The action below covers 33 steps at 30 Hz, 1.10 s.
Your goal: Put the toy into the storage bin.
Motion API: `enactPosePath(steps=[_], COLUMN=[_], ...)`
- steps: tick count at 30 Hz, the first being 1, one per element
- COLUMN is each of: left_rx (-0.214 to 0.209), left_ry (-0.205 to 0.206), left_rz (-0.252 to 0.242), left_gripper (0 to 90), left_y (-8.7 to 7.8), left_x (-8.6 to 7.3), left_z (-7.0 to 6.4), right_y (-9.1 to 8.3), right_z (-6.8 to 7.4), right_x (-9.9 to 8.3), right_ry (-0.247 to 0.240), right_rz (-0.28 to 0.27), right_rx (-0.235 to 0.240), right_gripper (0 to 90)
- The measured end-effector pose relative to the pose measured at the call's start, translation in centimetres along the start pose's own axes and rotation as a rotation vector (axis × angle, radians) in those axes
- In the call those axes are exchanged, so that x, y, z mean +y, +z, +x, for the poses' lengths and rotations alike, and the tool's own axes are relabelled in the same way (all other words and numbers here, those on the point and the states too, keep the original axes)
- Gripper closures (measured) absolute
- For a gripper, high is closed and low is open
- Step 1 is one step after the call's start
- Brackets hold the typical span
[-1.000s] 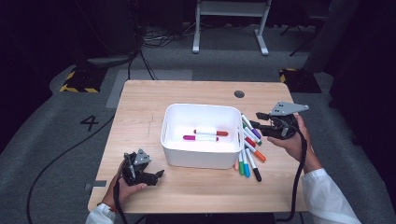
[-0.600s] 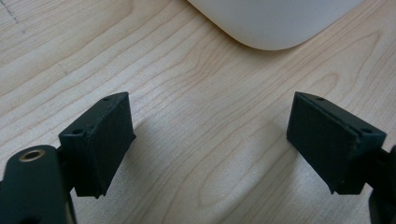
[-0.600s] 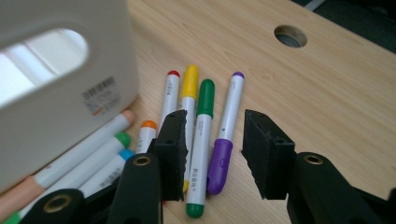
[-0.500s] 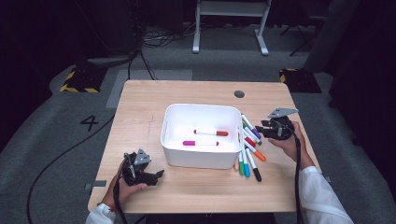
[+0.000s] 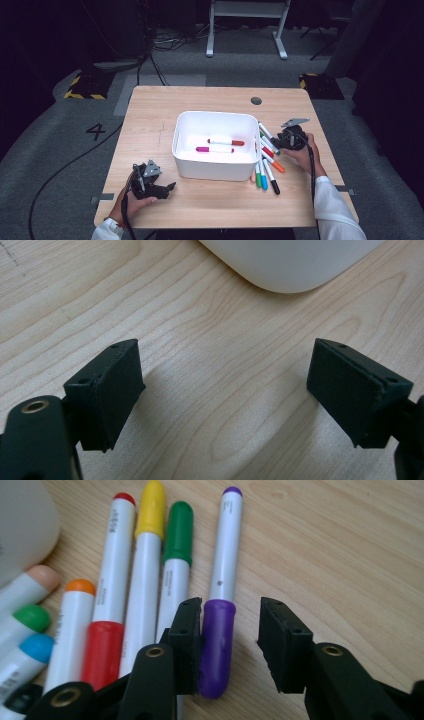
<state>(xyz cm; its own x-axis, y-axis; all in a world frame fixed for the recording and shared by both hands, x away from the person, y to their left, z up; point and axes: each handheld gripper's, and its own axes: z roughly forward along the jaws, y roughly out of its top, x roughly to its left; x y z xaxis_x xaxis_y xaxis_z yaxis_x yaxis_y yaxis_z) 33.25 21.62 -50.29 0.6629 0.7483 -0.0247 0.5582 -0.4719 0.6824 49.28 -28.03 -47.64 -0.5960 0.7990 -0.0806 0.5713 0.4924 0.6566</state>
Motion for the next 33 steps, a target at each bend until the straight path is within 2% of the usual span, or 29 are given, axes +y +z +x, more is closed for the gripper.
enactPosePath(steps=[4, 8, 12, 14, 16, 18, 27, 33], left_rx=[0.000, 0.000, 0.000, 0.000, 0.000, 0.000, 0.000, -0.001], left_ry=[0.000, 0.000, 0.000, 0.000, -0.001, 0.000, 0.000, -0.002], left_rz=[0.000, 0.000, 0.000, 0.000, 0.000, 0.000, 0.000, 0.002], left_gripper=[15.0, 15.0, 14.9, 14.9, 15.0, 14.9, 14.9, 14.9], left_y=[0.0, 0.0, 0.0, 0.0, 0.0, 0.0, 0.0, 0.0], left_x=[0.0, 0.0, 0.0, 0.0, 0.0, 0.0, 0.0, 0.0], left_z=[0.0, 0.0, 0.0, 0.0, 0.0, 0.0, 0.0, 0.0], right_y=[0.4, 0.4, 0.1, -0.1, -0.4, -1.0, -5.8, -9.6], right_z=[-0.5, -1.2, -1.4, -1.6, -1.7, -1.8, -0.6, 0.5], right_x=[-0.5, -1.0, -1.3, -1.5, -1.6, -1.5, 0.0, 1.3], right_ry=[0.023, 0.064, 0.072, 0.103, 0.113, 0.113, 0.040, 0.003], right_rz=[0.027, 0.013, 0.019, -0.004, -0.021, -0.043, -0.167, -0.270], right_rx=[-0.011, -0.002, -0.014, 0.003, 0.008, 0.010, 0.026, 0.071], right_gripper=[66.2, 74.2, 75.0, 75.0, 75.1, 75.1, 75.1, 75.1])
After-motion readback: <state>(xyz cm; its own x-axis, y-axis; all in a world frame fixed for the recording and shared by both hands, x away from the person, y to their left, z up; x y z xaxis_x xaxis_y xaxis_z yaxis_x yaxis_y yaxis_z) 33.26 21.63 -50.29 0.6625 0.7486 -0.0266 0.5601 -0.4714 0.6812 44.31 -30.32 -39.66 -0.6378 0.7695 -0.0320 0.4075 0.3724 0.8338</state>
